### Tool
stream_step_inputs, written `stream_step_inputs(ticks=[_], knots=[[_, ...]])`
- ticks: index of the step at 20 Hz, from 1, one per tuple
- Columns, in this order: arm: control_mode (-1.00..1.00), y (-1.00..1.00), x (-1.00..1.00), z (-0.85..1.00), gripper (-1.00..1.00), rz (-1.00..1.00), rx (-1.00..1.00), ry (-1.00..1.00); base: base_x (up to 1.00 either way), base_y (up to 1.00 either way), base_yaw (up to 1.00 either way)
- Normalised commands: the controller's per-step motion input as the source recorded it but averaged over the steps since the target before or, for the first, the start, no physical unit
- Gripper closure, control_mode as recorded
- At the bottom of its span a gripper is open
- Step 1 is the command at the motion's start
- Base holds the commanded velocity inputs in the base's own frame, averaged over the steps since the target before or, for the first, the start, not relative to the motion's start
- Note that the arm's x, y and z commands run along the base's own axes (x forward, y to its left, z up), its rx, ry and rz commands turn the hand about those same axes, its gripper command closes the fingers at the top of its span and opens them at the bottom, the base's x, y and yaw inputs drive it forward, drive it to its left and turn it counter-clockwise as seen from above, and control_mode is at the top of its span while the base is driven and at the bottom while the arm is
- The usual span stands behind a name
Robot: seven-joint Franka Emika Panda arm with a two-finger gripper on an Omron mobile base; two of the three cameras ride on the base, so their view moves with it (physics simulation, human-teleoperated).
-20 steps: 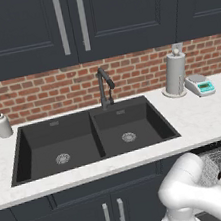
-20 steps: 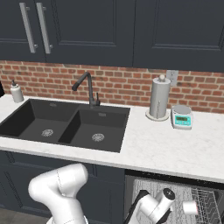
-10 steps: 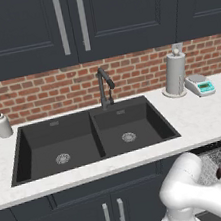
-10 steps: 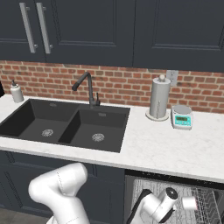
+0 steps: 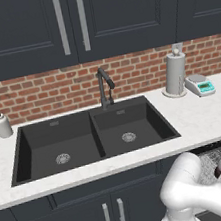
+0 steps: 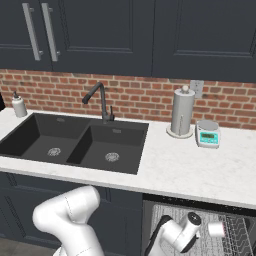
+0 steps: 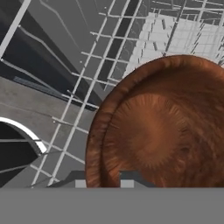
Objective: Pick up the cup and bowl from the counter, place them in the dishwasher, and close the dishwasher door.
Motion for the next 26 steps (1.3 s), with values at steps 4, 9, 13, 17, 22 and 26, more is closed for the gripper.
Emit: stream_step_inputs(ticks=[4,9,13,17,22,26], knots=[[-1.00,0.00,0.00,0.00,-1.00,0.00,0.00,0.00,0.00,0.00,0.00],[-1.00,0.00,0.00,0.00,-1.00,0.00,0.00,0.00,0.00,0.00,0.00],[-1.00,0.00,0.00,0.00,-1.00,0.00,0.00,0.00,0.00,0.00,0.00],[-1.00,0.00,0.00,0.03,-1.00,0.00,0.00,-0.01,0.00,0.00,0.00],[-1.00,0.00,0.00,0.32,-1.00,0.00,0.00,0.00,0.00,0.00,0.00],[-1.00,0.00,0.00,0.63,-1.00,0.00,0.00,0.00,0.00,0.00,0.00]])
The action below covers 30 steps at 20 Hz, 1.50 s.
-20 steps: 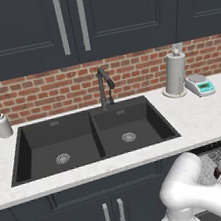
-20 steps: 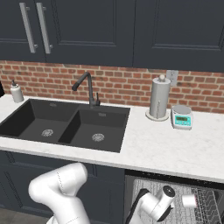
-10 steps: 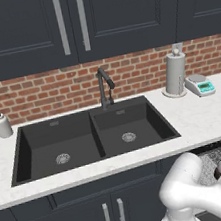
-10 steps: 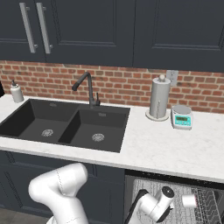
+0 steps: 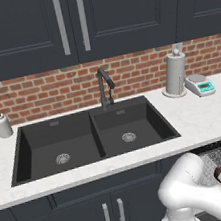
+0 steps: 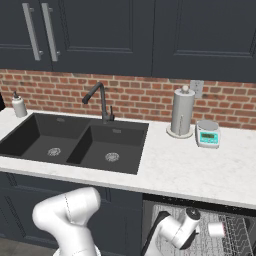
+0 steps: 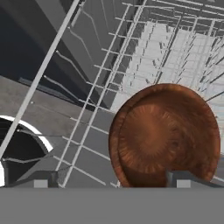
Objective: Pick up the cup and bowl from the counter, place them in the dishwasher, and close the dishwasher door.
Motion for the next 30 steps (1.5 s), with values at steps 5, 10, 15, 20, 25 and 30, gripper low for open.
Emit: stream_step_inputs(ticks=[5,10,15,20,25,30], knots=[[-1.00,0.00,-0.03,0.67,-1.00,0.00,0.00,-0.01,0.00,0.00,0.00],[-1.00,0.00,-0.13,0.62,-1.00,0.00,0.00,-0.02,0.00,0.00,0.00],[-1.00,0.00,-0.46,0.26,-1.00,0.00,0.00,-0.04,0.00,0.00,0.00],[-1.00,0.00,-0.57,0.26,-1.00,-0.01,0.00,-0.02,0.00,0.00,0.00],[-1.00,0.00,-0.31,0.42,-1.00,0.00,-0.03,0.00,0.00,0.00,0.00],[-1.00,0.00,-0.12,0.03,-1.00,-0.01,-0.01,-0.01,0.00,0.00,0.00]])
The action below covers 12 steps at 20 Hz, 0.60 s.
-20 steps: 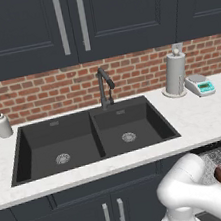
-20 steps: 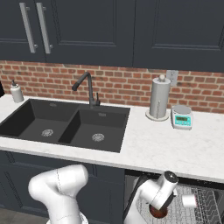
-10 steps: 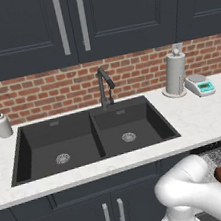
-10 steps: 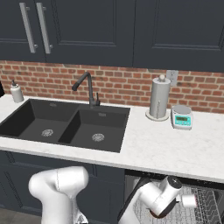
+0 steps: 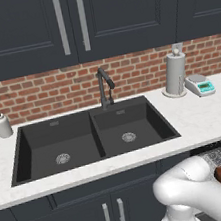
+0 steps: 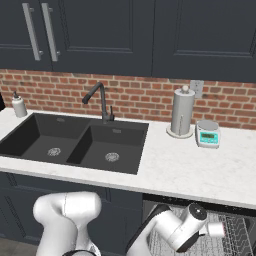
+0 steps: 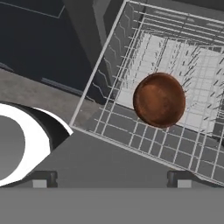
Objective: Pick up the cup and bowl from the counter, place them in the dishwasher, and close the dishwasher door.
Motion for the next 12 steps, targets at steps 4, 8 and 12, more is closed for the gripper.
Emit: stream_step_inputs(ticks=[4,8,12], knots=[[-1.00,-0.09,-0.03,0.22,-1.00,0.00,0.02,-0.04,0.00,0.00,0.00],[-1.00,0.00,-0.11,0.35,-1.00,0.00,0.03,-0.15,0.00,0.00,0.00],[-1.00,-0.01,-0.06,0.26,-1.00,0.00,0.02,-0.14,0.00,0.00,0.00]])
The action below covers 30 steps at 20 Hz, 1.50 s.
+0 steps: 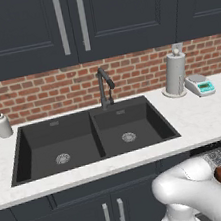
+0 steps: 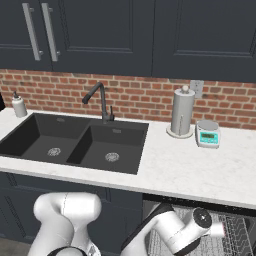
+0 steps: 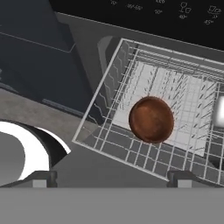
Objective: Pick up the cup and bowl from the counter, place them in the dishwasher, and close the dishwasher door.
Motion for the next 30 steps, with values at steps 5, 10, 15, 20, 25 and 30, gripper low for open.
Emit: stream_step_inputs(ticks=[5,10,15,20,25,30], knots=[[-1.00,0.00,0.00,0.23,-1.00,0.00,0.02,-0.10,0.00,0.00,0.00],[-1.00,-0.08,0.00,0.10,-1.00,0.00,0.01,-0.02,0.00,0.00,0.00],[-1.00,-0.11,0.00,0.01,-1.00,0.00,0.00,0.00,0.00,0.00,0.00],[-1.00,-0.05,-0.10,0.00,-1.00,0.00,0.01,0.00,0.00,0.00,0.00],[-1.00,0.00,-0.05,0.00,-1.00,0.00,0.00,-0.01,0.00,0.00,0.00],[-1.00,0.00,-0.17,0.00,-1.00,0.00,0.00,-0.08,0.00,0.00,0.00]])
